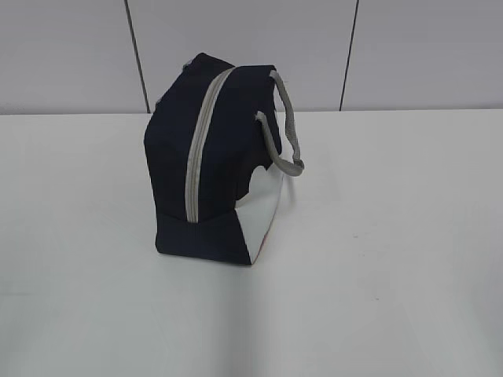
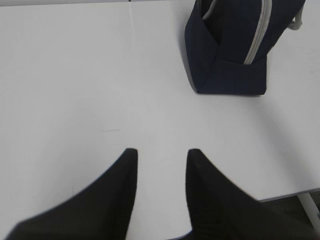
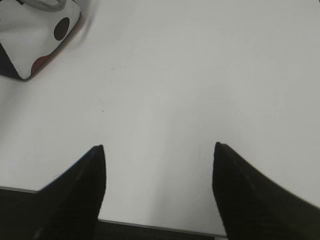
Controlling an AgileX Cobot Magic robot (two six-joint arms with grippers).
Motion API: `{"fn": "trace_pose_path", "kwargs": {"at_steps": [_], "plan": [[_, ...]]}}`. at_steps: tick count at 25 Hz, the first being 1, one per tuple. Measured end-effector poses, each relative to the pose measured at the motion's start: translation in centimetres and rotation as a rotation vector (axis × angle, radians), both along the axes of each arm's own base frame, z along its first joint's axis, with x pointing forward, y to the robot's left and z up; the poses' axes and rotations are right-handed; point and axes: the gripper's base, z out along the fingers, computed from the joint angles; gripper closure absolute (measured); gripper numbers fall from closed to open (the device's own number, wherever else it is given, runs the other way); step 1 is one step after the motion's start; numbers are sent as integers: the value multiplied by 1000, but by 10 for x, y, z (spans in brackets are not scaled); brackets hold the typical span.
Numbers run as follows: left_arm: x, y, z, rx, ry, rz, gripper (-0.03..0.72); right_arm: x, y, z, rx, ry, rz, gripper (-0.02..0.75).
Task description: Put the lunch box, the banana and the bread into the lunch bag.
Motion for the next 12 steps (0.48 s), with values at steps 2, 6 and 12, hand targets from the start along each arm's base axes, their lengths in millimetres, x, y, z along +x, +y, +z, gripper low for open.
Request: {"fn": "trace_pose_path", "kwargs": {"at_steps": [2, 6, 12], "plan": [[0, 0, 0, 0, 0, 0, 433, 0, 0, 0, 0, 0, 0, 241], [0, 0, 0, 0, 0, 0, 433, 0, 0, 0, 0, 0, 0, 241], [-1, 1, 0, 0, 0, -43, 434, 0, 0, 0, 0, 0, 0, 241]]}}
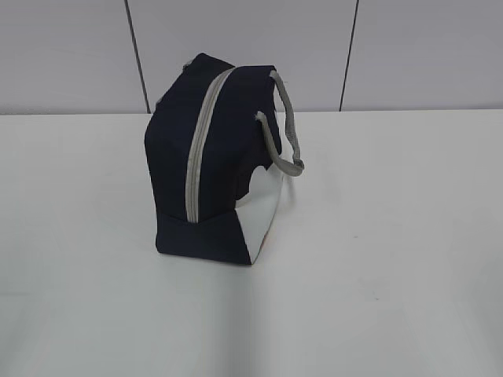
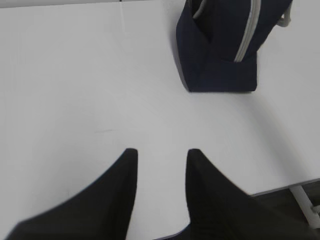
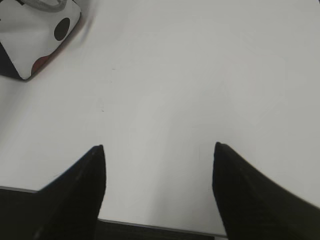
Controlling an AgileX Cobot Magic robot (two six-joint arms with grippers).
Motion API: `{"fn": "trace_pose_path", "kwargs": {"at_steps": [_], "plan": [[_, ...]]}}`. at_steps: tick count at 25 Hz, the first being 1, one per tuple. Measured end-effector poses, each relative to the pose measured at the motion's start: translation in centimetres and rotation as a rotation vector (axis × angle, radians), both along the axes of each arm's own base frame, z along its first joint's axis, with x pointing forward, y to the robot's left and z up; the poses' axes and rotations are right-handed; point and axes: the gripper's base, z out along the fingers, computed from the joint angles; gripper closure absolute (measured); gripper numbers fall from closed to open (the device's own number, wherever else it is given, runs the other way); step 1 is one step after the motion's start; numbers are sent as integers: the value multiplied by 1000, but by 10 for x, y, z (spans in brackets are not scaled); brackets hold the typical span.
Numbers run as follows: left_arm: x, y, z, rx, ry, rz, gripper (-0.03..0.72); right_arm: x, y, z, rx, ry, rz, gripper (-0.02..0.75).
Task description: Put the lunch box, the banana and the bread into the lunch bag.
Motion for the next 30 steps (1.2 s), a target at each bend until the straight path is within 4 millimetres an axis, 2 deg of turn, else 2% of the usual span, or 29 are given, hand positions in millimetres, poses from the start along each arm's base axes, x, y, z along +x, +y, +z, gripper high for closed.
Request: {"fn": "trace_pose_path", "kwargs": {"at_steps": [15, 20, 26, 30], "plan": [[0, 1, 0, 3, 2, -19, 434, 0, 0, 0, 0, 0, 0, 241], [2, 4, 2, 33, -33, 14, 434, 0, 0, 0, 0, 0, 0, 241], [5, 13, -3, -23, 7, 164, 434, 0, 0, 0, 0, 0, 0, 241], [5, 14, -4, -31, 10, 180, 434, 0, 0, 0, 0, 0, 0, 241]]}}
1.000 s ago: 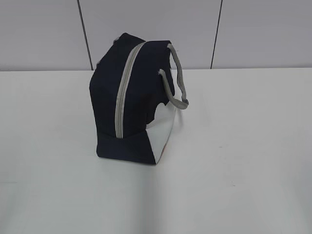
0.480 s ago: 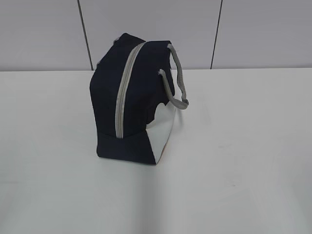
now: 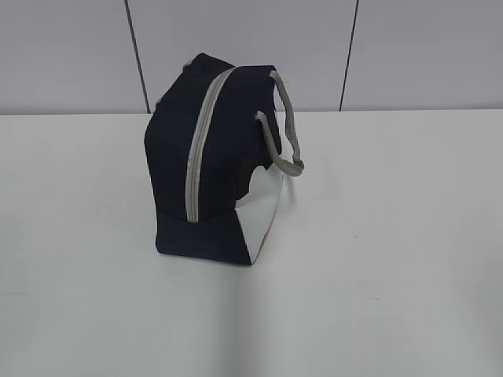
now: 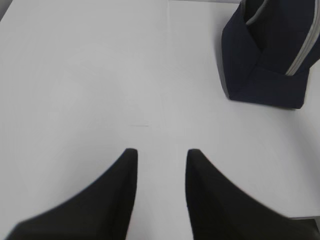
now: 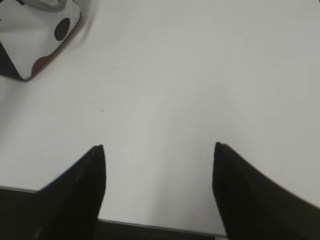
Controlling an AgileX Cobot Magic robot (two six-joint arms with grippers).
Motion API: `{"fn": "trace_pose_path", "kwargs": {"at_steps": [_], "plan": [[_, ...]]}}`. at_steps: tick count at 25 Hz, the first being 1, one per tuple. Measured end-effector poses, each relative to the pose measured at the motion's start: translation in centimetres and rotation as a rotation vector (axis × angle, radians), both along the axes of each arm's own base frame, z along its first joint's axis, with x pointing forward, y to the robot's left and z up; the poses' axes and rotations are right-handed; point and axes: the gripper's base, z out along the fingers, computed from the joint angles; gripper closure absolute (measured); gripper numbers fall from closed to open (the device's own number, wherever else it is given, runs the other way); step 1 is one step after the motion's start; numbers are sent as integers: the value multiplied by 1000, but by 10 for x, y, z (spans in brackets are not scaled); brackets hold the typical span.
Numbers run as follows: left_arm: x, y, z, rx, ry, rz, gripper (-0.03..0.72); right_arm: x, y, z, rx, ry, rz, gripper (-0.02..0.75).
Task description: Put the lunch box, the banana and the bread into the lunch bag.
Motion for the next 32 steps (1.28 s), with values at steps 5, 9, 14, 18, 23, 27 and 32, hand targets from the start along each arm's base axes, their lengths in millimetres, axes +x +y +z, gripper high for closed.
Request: {"fn": "trace_pose_path", "kwargs": {"at_steps": [5, 9, 14, 18, 23, 27, 32], "plan": [[0, 0, 0, -1, 0, 2, 434, 0, 0, 0, 0, 0, 0, 241], [0, 0, 0, -1, 0, 1, 434, 0, 0, 0, 0, 0, 0, 241], [0, 0, 0, -1, 0, 1, 435, 0, 0, 0, 0, 0, 0, 241], [0, 0, 0, -1, 0, 1, 435, 0, 0, 0, 0, 0, 0, 241], [0, 0, 0, -1, 0, 1, 435, 0, 0, 0, 0, 0, 0, 241], [0, 0, 0, -1, 0, 1, 435, 0, 0, 0, 0, 0, 0, 241], [0, 0, 0, -1, 0, 0, 435, 0, 0, 0, 0, 0, -2, 241]]}}
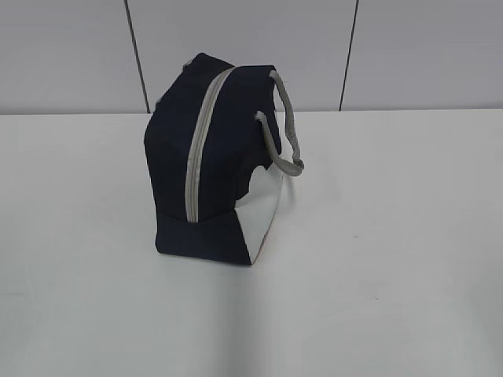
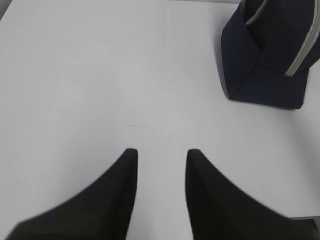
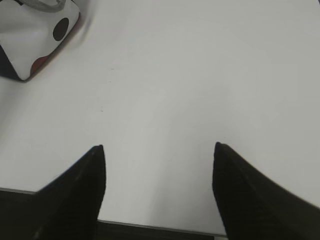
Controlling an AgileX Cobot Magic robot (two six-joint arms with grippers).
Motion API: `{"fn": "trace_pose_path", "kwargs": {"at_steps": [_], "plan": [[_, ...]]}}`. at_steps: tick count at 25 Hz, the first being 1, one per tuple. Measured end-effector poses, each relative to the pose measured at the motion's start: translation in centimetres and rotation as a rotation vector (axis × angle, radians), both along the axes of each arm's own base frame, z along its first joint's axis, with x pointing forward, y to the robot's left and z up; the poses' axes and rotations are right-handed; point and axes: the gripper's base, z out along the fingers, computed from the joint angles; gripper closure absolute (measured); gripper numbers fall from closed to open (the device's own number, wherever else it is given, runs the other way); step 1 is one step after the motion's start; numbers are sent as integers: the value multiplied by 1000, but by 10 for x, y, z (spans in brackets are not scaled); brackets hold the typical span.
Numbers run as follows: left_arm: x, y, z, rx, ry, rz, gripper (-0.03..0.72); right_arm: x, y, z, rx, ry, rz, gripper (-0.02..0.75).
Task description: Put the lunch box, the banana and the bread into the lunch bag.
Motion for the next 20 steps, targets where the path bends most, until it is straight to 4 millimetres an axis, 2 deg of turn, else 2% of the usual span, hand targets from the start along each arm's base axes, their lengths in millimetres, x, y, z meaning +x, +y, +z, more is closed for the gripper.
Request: {"fn": "trace_pose_path", "kwargs": {"at_steps": [9, 20], "plan": [[0, 0, 0, 0, 0, 0, 435, 0, 1, 0, 0, 0, -87, 241], [0, 0, 0, 1, 0, 0, 435, 0, 1, 0, 0, 0, -98, 241]]}}
